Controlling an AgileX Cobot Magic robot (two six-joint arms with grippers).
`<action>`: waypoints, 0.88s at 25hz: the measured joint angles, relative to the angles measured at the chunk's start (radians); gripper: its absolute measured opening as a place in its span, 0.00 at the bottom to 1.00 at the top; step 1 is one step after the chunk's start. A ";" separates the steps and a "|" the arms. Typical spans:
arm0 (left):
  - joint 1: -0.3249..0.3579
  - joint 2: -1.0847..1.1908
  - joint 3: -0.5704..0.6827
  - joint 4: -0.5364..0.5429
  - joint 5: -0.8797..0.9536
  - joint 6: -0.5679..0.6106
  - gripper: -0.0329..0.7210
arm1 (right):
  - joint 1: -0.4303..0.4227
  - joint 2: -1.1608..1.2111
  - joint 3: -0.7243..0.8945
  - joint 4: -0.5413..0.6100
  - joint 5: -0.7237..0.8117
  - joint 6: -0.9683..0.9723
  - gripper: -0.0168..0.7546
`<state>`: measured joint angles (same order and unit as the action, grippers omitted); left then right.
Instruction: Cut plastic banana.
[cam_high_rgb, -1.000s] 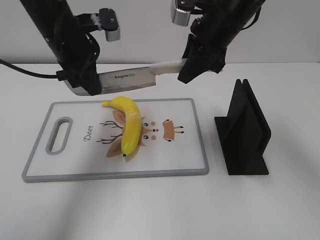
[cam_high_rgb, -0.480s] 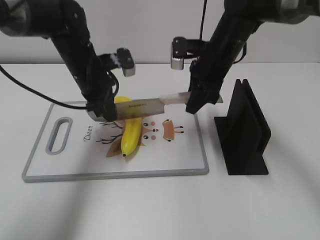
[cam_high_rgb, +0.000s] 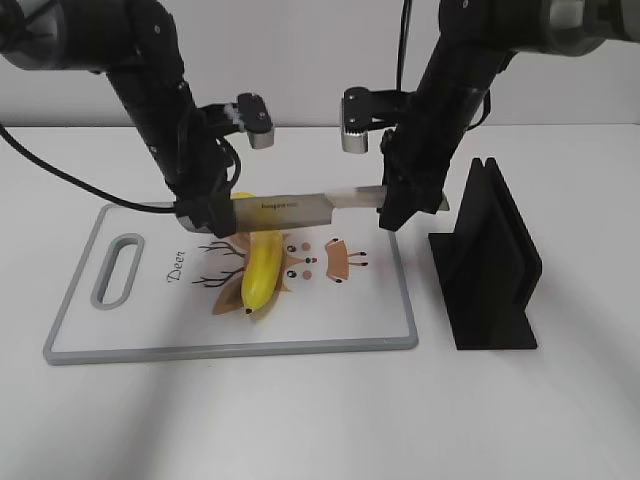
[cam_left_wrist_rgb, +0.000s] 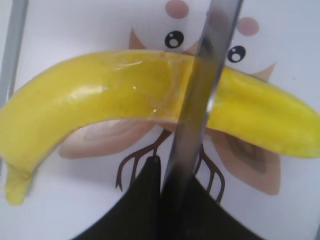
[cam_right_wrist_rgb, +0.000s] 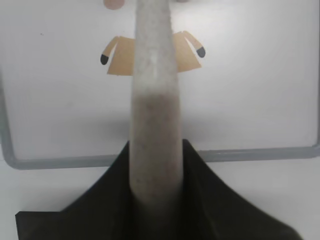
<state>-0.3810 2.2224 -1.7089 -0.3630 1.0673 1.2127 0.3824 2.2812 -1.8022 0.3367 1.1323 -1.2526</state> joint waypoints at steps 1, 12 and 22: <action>-0.001 -0.012 0.001 0.005 0.000 -0.002 0.06 | 0.000 -0.017 0.003 -0.006 0.000 0.002 0.25; -0.004 -0.267 0.002 0.022 0.019 -0.007 0.06 | 0.005 -0.242 0.002 -0.014 0.003 0.008 0.25; -0.002 -0.267 0.002 -0.021 -0.001 -0.033 0.46 | 0.005 -0.244 0.003 -0.018 0.013 0.010 0.24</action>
<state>-0.3834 1.9550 -1.7065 -0.3841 1.0663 1.1798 0.3874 2.0376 -1.7990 0.3189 1.1454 -1.2425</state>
